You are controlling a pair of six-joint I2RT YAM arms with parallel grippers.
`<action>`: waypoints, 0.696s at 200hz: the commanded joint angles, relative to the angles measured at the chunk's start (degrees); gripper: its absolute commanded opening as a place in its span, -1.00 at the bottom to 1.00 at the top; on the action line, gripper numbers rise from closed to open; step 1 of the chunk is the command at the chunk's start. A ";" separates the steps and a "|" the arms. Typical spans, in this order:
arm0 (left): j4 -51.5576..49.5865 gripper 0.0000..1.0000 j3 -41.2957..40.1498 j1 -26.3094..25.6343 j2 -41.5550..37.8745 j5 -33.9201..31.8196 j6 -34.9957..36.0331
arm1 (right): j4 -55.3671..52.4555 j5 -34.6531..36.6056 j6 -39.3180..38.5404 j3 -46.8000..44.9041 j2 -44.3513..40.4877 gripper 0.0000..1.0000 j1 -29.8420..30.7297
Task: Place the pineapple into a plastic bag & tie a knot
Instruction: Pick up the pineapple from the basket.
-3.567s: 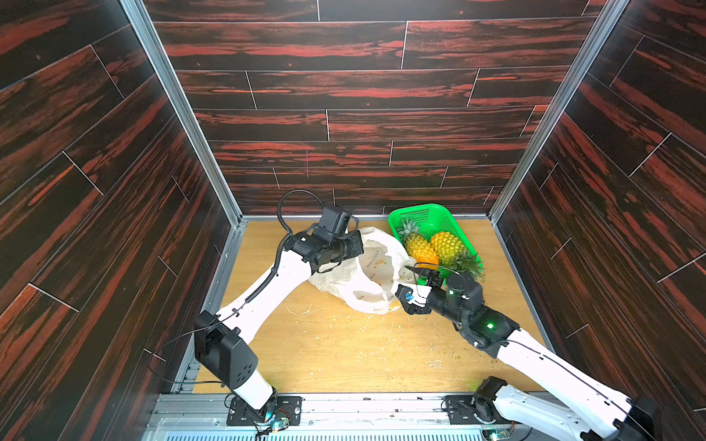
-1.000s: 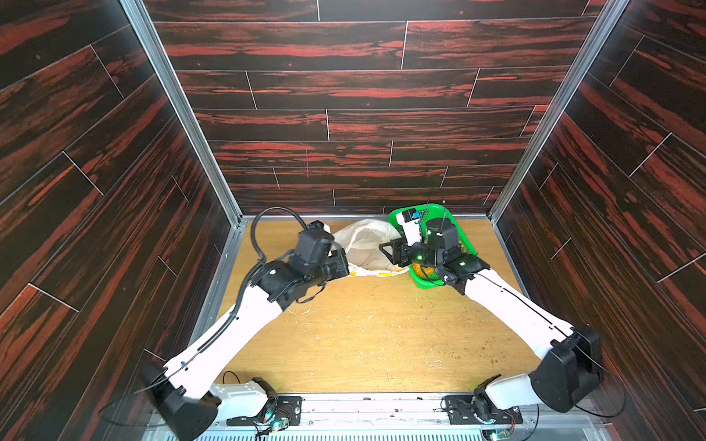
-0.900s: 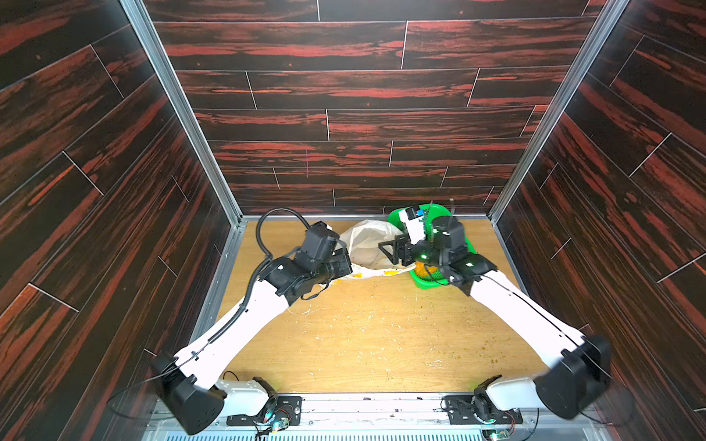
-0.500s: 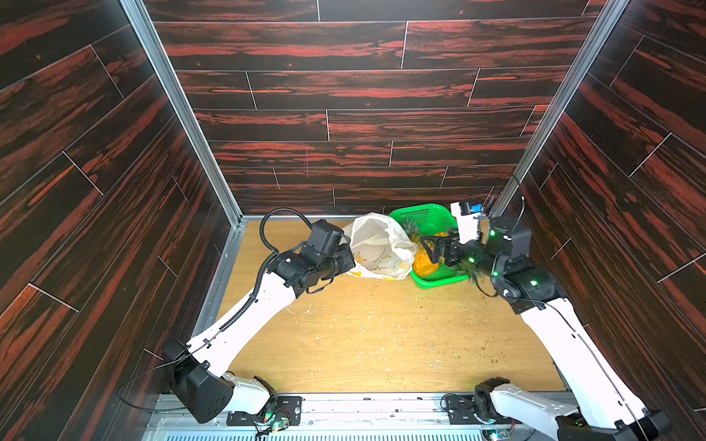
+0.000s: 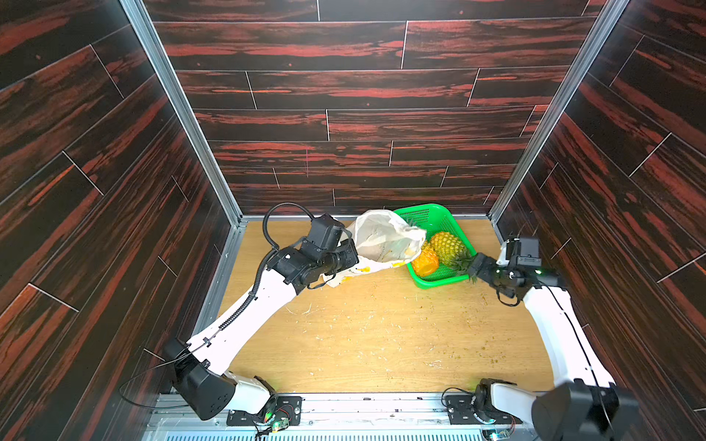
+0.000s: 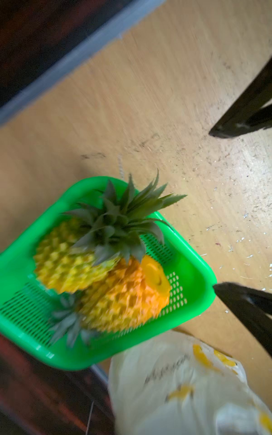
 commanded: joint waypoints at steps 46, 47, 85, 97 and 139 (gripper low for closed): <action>1.98 -1.00 -0.90 0.27 -0.30 0.48 -0.36 | 10.56 2.09 -15.83 1.50 10.87 0.97 0.01; 1.98 -1.00 -0.87 0.26 -0.25 0.47 -0.36 | 10.56 2.08 -16.04 1.62 11.08 0.97 0.03; 1.64 -1.00 -0.62 0.24 -0.20 0.51 -0.18 | 10.35 -1.14 -19.09 5.44 16.64 0.94 0.03; 1.59 -1.00 -0.65 0.19 -0.12 0.62 -0.25 | 9.65 -1.86 -19.69 6.12 18.18 0.89 0.00; 1.76 -1.00 -0.85 0.24 -0.39 -0.18 -0.50 | 9.31 -2.17 -21.27 7.16 21.75 0.63 -0.02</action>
